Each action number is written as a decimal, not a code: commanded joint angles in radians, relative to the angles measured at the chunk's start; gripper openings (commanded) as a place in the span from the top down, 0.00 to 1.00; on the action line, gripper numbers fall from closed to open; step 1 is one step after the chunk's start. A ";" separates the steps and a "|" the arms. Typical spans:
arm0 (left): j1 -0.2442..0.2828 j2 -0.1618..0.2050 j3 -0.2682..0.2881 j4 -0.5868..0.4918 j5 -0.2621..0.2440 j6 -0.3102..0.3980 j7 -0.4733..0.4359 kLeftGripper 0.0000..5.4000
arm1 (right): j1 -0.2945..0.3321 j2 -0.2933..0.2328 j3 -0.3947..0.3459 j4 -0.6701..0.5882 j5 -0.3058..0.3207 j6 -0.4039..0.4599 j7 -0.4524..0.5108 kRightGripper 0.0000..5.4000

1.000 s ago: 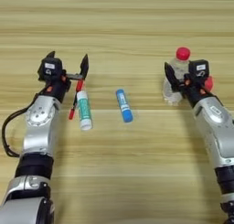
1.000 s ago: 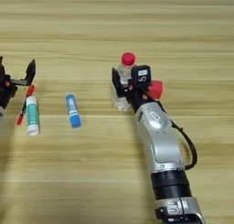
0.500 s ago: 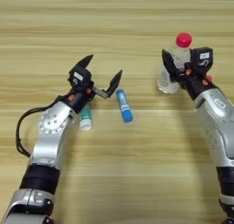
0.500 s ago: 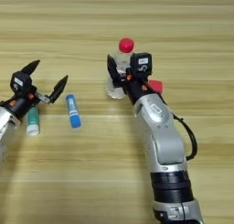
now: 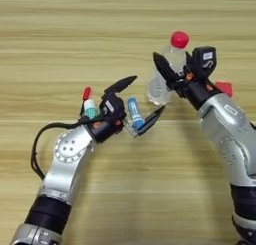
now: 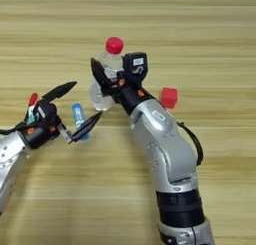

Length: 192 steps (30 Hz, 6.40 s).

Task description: Move the objects on the table

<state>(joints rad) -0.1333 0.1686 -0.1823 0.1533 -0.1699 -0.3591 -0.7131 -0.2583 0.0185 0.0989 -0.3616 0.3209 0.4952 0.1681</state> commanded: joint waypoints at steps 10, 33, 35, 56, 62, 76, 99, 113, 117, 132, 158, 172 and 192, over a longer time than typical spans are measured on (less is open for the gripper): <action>0.006 0.006 -0.006 -0.013 -0.007 -0.012 -0.004 0.00 | 0.049 0.004 0.164 -0.020 -0.037 -0.032 0.050 0.43; -0.022 0.002 0.027 0.028 -0.010 -0.011 0.042 0.00 | 0.075 -0.007 0.215 -0.015 -0.069 -0.063 0.086 0.43; -0.021 0.002 0.026 0.027 -0.014 -0.012 0.036 0.00 | 0.073 -0.009 0.215 -0.004 -0.083 -0.073 0.085 0.43; -0.031 0.015 -0.003 0.062 0.075 0.007 0.075 0.03 | 0.065 -0.001 0.206 0.034 -0.105 -0.098 0.090 0.43; -0.034 0.024 -0.006 0.061 0.068 0.006 0.070 0.14 | 0.065 0.000 0.205 0.035 -0.104 -0.101 0.089 0.43; -0.039 0.027 -0.006 0.063 0.054 0.009 0.059 0.33 | 0.064 0.000 0.204 0.036 -0.106 -0.102 0.089 0.43; -0.046 0.026 0.004 0.080 0.055 -0.004 0.071 0.39 | 0.065 0.002 0.196 0.030 -0.102 -0.156 0.106 0.25; -0.049 0.026 0.013 0.080 0.049 -0.006 0.079 0.42 | 0.064 0.026 0.161 -0.014 -0.093 -0.299 0.092 0.00; -0.060 0.019 0.038 0.076 0.031 -0.007 0.094 0.42 | 0.041 0.025 0.108 0.007 -0.143 -0.365 0.042 0.00; -0.123 0.021 0.202 0.070 -0.022 -0.006 0.203 0.42 | -0.038 -0.015 -0.099 0.158 -0.195 -0.473 -0.086 0.00; -0.224 0.104 0.337 0.361 0.150 0.015 0.564 0.42 | -0.043 -0.023 -0.092 0.228 -0.210 -0.487 -0.086 0.00; -0.248 0.117 0.365 0.441 0.150 0.000 0.617 0.42 | -0.042 -0.025 -0.085 0.231 -0.213 -0.483 -0.081 0.00; -0.280 0.096 0.383 0.578 0.127 -0.025 0.618 0.42 | -0.045 -0.016 -0.077 0.229 -0.219 -0.478 -0.076 0.00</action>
<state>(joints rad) -0.3848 0.2625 0.2071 0.7222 -0.0465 -0.3614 -0.0999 -0.2906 0.0009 0.0183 -0.1314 0.1046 0.0106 0.0922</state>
